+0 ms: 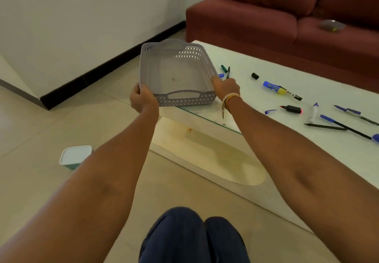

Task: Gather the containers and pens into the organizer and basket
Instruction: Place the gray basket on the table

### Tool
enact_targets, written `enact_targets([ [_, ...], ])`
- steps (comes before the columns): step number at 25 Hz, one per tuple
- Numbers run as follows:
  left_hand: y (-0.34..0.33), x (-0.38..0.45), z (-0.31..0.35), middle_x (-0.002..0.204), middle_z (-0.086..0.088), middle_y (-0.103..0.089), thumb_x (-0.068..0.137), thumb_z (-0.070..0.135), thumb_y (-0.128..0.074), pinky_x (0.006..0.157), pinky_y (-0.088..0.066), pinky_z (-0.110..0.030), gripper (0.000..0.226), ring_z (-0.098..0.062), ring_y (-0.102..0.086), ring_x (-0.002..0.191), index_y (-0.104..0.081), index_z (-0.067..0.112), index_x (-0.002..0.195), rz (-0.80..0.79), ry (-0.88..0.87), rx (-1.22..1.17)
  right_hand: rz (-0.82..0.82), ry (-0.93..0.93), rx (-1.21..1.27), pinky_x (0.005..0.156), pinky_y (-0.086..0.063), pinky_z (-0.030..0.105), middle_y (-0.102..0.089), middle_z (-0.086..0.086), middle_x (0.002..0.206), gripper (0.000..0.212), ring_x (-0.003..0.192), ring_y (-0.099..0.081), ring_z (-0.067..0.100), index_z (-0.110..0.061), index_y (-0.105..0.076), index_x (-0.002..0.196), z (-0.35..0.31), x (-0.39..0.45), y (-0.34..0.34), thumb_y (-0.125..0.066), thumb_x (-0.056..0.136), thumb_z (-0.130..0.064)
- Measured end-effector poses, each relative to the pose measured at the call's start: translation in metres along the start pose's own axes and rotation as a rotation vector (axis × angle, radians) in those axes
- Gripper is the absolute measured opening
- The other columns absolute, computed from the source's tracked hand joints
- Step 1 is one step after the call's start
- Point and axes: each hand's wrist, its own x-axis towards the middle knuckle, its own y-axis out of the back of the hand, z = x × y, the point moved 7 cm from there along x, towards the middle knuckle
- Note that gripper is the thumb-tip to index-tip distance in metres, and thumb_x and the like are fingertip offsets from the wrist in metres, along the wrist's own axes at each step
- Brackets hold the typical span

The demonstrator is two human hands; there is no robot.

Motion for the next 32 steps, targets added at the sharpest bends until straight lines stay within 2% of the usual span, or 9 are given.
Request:
enact_targets([
  [3,-0.011,-0.008,0.023,0.112,-0.006,-0.067,0.089,0.027,-0.047,0.069,-0.051,-0.023,0.038,-0.022,-0.064,0.1,-0.064,0.011,0.119,-0.016,0.036,0.174,-0.226,-0.056,-0.327,0.089,-0.047,0.036,-0.058,0.014,0.117,0.05,0.106,-0.057,0.029,-0.005,-0.051,0.13,-0.035,0.006,0.009,-0.047,0.092,-0.037],
  [6,-0.022,-0.015,0.062,0.132,-0.012,-0.057,0.089,0.024,-0.047,0.096,-0.049,-0.037,0.051,-0.03,-0.056,0.118,-0.046,0.009,0.138,-0.047,-0.013,0.494,-0.433,-0.003,-0.562,0.107,-0.041,0.04,-0.049,0.019,0.14,0.048,0.127,-0.049,0.033,-0.001,-0.041,0.141,-0.066,-0.01,0.008,-0.043,0.098,-0.023],
  [10,-0.05,-0.056,0.133,0.131,-0.019,-0.049,0.092,0.027,-0.043,0.099,-0.043,-0.045,0.047,-0.037,-0.05,0.116,-0.044,0.002,0.132,-0.238,-0.416,0.798,-0.348,0.101,-0.715,0.105,-0.042,0.047,-0.041,0.016,0.142,0.056,0.128,-0.045,0.033,-0.009,-0.036,0.141,-0.098,-0.039,0.045,-0.053,0.091,-0.028],
  [14,-0.066,-0.108,0.237,0.145,-0.019,-0.038,0.095,0.03,-0.039,0.111,-0.033,-0.047,0.05,-0.034,-0.036,0.135,-0.038,0.003,0.137,-0.483,-0.688,0.964,-0.375,0.302,-0.807,0.107,-0.038,0.047,-0.023,0.011,0.154,0.064,0.138,-0.034,0.032,-0.015,-0.03,0.144,-0.173,-0.086,0.096,-0.057,0.088,-0.029],
  [18,-0.057,-0.151,0.356,0.156,-0.014,-0.024,0.095,0.039,-0.038,0.117,-0.023,-0.047,0.057,-0.03,-0.02,0.146,-0.031,0.011,0.144,-0.618,-0.88,1.212,-0.41,0.323,-0.802,0.1,-0.043,0.045,-0.034,0.012,0.146,0.065,0.132,-0.04,0.032,-0.013,-0.03,0.142,-0.262,-0.133,0.164,-0.058,0.085,-0.028],
  [21,-0.041,-0.164,0.417,0.158,-0.011,-0.019,0.095,0.046,-0.035,0.118,-0.019,-0.05,0.061,-0.028,-0.016,0.147,-0.025,0.015,0.147,-0.676,-0.842,1.307,-0.434,0.294,-0.734,0.098,-0.045,0.045,-0.043,0.013,0.137,0.064,0.126,-0.046,0.033,-0.012,-0.034,0.14,-0.314,-0.16,0.197,-0.059,0.084,-0.029],
  [24,-0.022,-0.156,0.437,0.159,-0.01,-0.016,0.095,0.048,-0.034,0.118,-0.015,-0.052,0.064,-0.028,-0.014,0.148,-0.021,0.016,0.149,-0.73,-0.787,1.388,-0.456,0.25,-0.681,0.099,-0.046,0.046,-0.045,0.013,0.136,0.064,0.125,-0.047,0.033,-0.013,-0.035,0.14,-0.343,-0.176,0.194,-0.06,0.083,-0.029],
  [29,-0.024,-0.087,0.449,0.16,-0.012,-0.013,0.097,0.049,-0.032,0.119,-0.016,-0.051,0.067,-0.027,-0.012,0.148,-0.017,0.01,0.15,-0.864,-0.794,1.485,-0.429,0.235,-0.638,0.098,-0.048,0.039,-0.051,0.012,0.133,0.056,0.12,-0.053,0.029,-0.012,-0.043,0.137,-0.388,-0.165,0.137,-0.059,0.086,-0.027],
  [32,-0.032,-0.041,0.467,0.16,-0.012,-0.012,0.097,0.049,-0.031,0.12,-0.015,-0.048,0.069,-0.026,-0.011,0.148,-0.015,0.009,0.15,-0.927,-0.811,1.491,-0.448,0.206,-0.676,0.103,-0.045,0.042,-0.05,0.014,0.136,0.056,0.123,-0.051,0.03,-0.009,-0.041,0.138,-0.418,-0.152,0.101,-0.056,0.088,-0.03],
])
